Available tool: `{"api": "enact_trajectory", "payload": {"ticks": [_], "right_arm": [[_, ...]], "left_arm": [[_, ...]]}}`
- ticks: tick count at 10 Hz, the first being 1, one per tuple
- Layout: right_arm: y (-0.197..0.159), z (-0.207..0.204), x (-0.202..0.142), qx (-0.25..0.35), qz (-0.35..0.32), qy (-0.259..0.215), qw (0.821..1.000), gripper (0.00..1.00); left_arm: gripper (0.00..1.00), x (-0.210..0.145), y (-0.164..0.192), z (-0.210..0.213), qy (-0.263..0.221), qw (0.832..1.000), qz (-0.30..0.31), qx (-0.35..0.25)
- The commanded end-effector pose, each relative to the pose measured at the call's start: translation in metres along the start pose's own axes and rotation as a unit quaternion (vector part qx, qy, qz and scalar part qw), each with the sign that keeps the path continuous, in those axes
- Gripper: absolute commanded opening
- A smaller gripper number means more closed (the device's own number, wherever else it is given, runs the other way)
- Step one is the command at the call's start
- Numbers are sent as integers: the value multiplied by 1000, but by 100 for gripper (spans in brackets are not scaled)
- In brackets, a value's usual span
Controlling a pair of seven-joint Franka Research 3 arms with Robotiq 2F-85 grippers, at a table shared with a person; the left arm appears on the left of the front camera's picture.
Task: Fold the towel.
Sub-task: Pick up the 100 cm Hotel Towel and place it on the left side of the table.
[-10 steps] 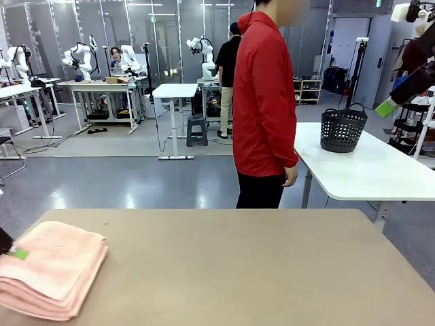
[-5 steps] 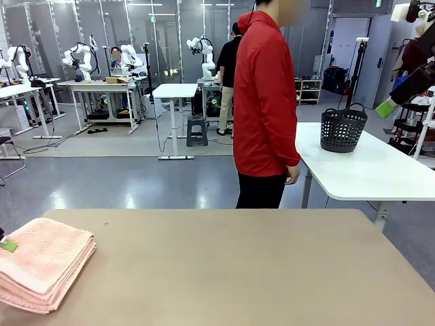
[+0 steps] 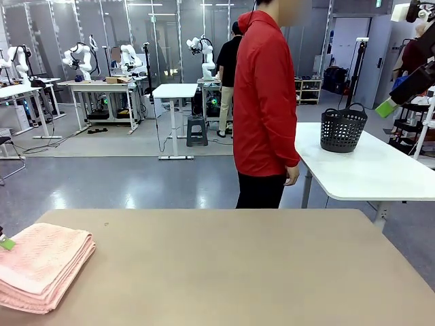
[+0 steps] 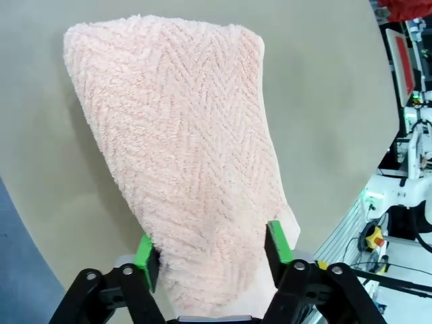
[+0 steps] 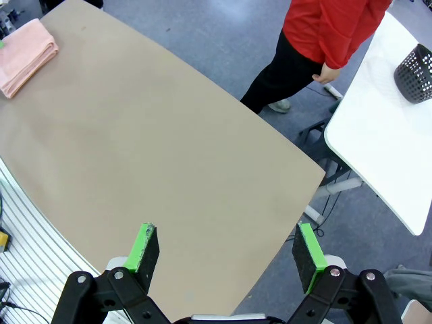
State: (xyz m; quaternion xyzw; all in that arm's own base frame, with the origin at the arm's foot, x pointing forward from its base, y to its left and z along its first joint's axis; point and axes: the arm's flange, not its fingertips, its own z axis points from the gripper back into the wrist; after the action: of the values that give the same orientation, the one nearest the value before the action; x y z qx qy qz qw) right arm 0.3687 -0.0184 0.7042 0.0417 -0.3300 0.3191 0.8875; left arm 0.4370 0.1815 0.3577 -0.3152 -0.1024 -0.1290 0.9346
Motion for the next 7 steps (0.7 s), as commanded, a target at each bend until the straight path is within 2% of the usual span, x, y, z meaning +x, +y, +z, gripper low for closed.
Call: {"api": "enact_trajectory", "payload": {"ticks": [1, 2, 4, 7], "right_arm": [[-1, 0, -1, -2, -1, 0, 1000, 100], [-1, 0, -1, -2, -1, 0, 1000, 100], [-1, 0, -1, -2, -1, 0, 1000, 100], [-1, 0, -1, -2, -1, 0, 1000, 100]], "left_arm": [[100, -3, -9, 7, 13, 999, -1, 43], [100, -6, -16, 8, 14, 999, -13, 35], [100, -10, -26, 14, 12, 998, -13, 66], [100, -14, -44, 20, -5, 997, -20, 79]]}}
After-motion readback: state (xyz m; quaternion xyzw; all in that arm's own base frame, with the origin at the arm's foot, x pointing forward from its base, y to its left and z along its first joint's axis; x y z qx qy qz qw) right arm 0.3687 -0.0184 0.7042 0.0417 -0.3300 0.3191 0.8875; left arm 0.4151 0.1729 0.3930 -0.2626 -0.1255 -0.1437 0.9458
